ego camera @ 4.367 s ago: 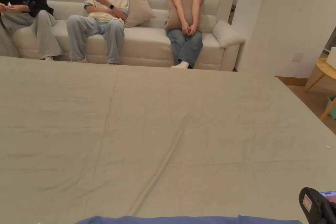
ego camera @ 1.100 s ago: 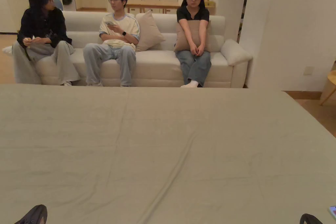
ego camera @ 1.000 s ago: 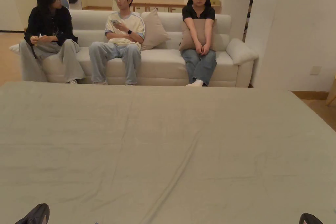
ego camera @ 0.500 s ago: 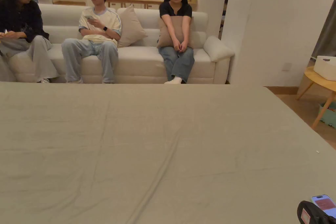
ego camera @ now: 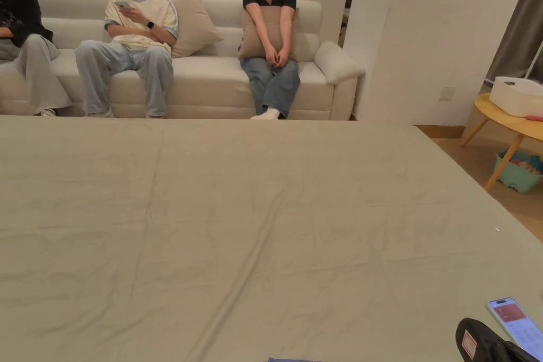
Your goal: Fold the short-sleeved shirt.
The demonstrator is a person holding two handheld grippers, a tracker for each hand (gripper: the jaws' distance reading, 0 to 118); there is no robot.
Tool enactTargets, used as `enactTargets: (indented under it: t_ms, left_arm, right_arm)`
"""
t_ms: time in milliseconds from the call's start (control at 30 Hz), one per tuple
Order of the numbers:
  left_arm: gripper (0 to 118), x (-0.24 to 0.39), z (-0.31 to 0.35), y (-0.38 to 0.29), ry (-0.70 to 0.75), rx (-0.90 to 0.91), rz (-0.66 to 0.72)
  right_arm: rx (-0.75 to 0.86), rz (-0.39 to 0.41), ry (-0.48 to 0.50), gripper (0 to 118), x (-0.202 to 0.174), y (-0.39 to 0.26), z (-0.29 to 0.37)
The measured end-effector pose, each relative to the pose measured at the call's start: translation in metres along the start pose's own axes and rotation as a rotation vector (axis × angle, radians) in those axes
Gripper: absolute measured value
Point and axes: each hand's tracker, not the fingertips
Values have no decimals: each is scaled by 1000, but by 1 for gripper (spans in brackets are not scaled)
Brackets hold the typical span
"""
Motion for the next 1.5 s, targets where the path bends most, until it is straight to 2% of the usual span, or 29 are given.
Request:
enactTargets:
  t_ms: [33, 67, 100, 167, 200, 233, 333, 433, 533, 633, 833, 900, 1033, 1100, 1167, 1200, 1267, 1433, 1500]
  left_arm:
    - [8, -8, 2, 0, -85, 0, 79]
    - [7, -12, 8, 1, -97, 24, 147]
    - [7, -13, 18, 2, -72, 65, 149]
    - [8, -10, 41, 8, -10, 142, 105]
    - [8, -12, 53, 11, -38, 140, 123]
    - [8, -13, 65, 15, -8, 175, 109]
    - [8, -27, 108, 34, 141, 193, 58]
    - [8, -40, 141, 43, 300, 186, 67]
    - [8, -28, 154, 42, 324, 153, -15]
    - [8, -2, 154, 42, 302, 181, -41]
    - [8, 83, 125, 42, 266, 166, -241]
    - [8, 116, 110, 37, 185, 172, -245]
    - [8, 172, 57, 18, 229, 63, -357]
    - [8, 169, 22, 8, 162, 4, -354]
    - [8, 180, -13, -7, 164, -76, -334]
    - [8, 186, -30, -17, 169, -102, -376]
    - [8, 194, -60, -31, 204, -125, -435]
    - [10, 194, -109, -58, 297, -167, -451]
    - [20, 191, -114, -69, 305, -178, -511]
  right_arm:
    - [1, 2, 3, 0, 0, 0, 0]
    - [3, 2, 10, 0, -1, 1, -1]
    - [6, 3, 15, 0, 0, 2, -1]
    - [13, 12, 16, 0, 0, 4, -1]
    - [16, 7, 26, 0, 1, 5, -1]
    - [18, 0, 35, 0, 2, 6, -1]
    - [23, -14, 49, 0, 3, 6, -3]
    - [30, -32, 65, 0, 4, 5, -4]
    - [26, -46, 73, 0, 5, 1, -5]
    - [16, -79, 82, 0, 8, -1, -5]
    - [33, -99, 80, 0, 17, 3, 6]
    - [40, -102, 76, 0, 23, 4, 10]
    - [50, -115, 61, 0, 32, 4, 19]
    - [56, -128, 50, 0, 38, 4, 24]
    - [60, -139, 40, 0, 44, 3, 29]
    - [62, -140, 32, 0, 46, 2, 31]
    - [65, -149, 21, 0, 52, 1, 36]
    - [68, -203, -8, 0, 62, 3, 39]
    - [74, -205, -2, 0, 63, 5, 39]
